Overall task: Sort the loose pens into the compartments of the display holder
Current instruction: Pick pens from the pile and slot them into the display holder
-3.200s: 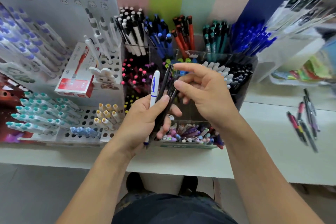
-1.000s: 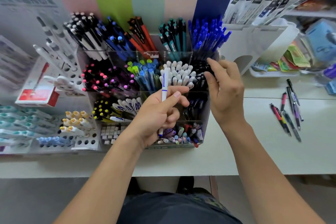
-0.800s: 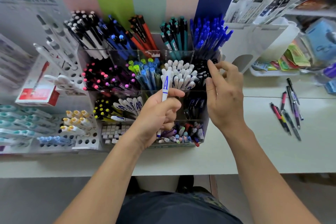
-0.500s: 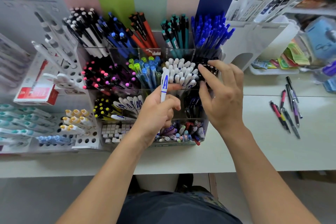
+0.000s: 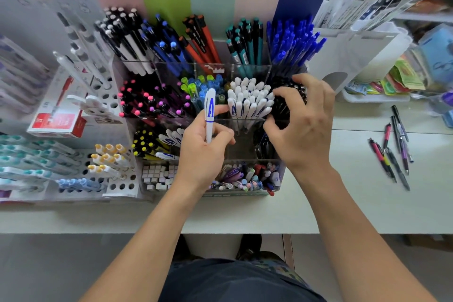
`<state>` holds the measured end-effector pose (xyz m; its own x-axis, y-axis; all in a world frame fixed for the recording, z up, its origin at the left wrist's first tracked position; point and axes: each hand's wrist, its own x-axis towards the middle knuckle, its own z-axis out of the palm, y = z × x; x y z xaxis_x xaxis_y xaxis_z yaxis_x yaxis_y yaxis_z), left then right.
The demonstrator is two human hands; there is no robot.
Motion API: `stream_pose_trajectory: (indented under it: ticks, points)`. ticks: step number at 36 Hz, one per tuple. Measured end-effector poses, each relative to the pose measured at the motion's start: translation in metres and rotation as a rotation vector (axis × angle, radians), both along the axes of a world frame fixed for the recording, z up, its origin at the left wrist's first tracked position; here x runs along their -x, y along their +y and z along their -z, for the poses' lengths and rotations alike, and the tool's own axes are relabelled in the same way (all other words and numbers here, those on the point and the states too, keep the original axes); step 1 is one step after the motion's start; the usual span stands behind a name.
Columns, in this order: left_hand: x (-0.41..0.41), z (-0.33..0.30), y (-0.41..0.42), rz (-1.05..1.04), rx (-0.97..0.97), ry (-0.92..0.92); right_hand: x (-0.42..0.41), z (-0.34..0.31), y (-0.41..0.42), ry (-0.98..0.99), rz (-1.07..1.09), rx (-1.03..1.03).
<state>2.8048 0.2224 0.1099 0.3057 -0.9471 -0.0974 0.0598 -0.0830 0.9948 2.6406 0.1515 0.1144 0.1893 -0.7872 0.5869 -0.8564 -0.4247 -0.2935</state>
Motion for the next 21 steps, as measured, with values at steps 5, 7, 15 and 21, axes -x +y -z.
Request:
stream_pose_trajectory:
  ticks: [5,7,15,21]
  points:
    - [-0.006,0.003,0.001,0.041,-0.028,0.063,-0.008,-0.005,-0.007,-0.091,0.005,0.008]
    - [-0.008,0.004,0.002,0.064,-0.040,0.104,-0.007,-0.008,-0.007,-0.178,-0.007,-0.043]
    - [-0.008,0.001,0.003,0.163,-0.079,0.246,-0.016,-0.002,0.001,-0.255,0.053,-0.028]
    - [-0.014,-0.005,0.012,0.189,-0.107,0.293,-0.047,-0.012,0.028,-0.332,-0.052,0.185]
